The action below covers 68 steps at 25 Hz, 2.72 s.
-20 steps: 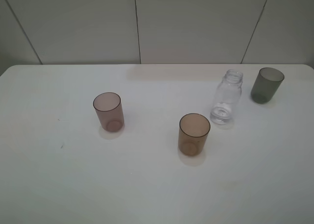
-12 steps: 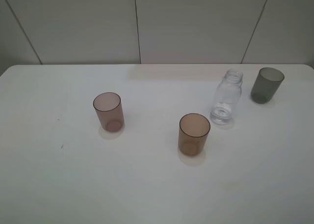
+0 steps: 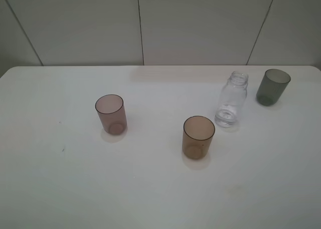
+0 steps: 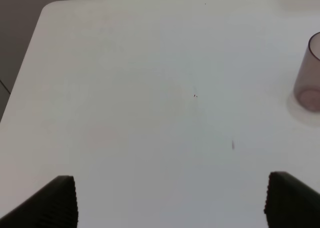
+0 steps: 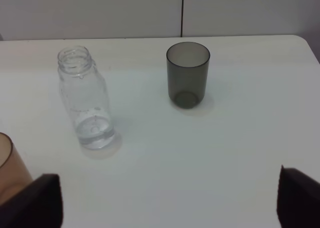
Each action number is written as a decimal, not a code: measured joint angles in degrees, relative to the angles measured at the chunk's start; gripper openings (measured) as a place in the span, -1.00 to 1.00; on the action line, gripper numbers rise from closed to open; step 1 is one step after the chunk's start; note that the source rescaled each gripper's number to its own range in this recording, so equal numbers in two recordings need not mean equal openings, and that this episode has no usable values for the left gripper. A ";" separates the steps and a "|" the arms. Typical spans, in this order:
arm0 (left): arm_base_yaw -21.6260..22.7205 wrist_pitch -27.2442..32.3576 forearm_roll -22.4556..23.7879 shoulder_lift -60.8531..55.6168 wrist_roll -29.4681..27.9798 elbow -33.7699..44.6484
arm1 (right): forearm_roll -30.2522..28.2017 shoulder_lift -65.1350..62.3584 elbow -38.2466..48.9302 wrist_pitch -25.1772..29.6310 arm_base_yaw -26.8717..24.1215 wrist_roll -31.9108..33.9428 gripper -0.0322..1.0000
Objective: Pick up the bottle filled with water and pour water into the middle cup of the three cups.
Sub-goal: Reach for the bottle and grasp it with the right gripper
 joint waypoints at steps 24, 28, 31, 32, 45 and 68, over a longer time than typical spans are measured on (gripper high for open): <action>0.00 0.00 0.00 0.00 0.00 0.00 | 0.71 23.77 -8.68 -1.35 0.63 -0.01 1.00; 0.00 0.00 0.00 0.00 0.00 0.00 | 0.71 31.99 -12.48 -7.07 0.63 -0.01 1.00; 0.00 0.00 0.00 0.00 0.00 0.00 | 0.85 36.15 -13.40 -13.93 0.63 -0.01 1.00; 0.00 0.00 0.00 0.00 0.00 0.00 | 1.17 37.32 -13.38 -15.63 0.65 -0.01 1.00; 0.00 0.00 0.00 0.00 0.00 0.00 | -0.52 41.01 0.95 -45.29 20.37 -0.42 1.00; 0.00 0.00 0.00 0.00 0.00 0.00 | 8.92 69.46 22.66 -98.06 21.36 -2.27 1.00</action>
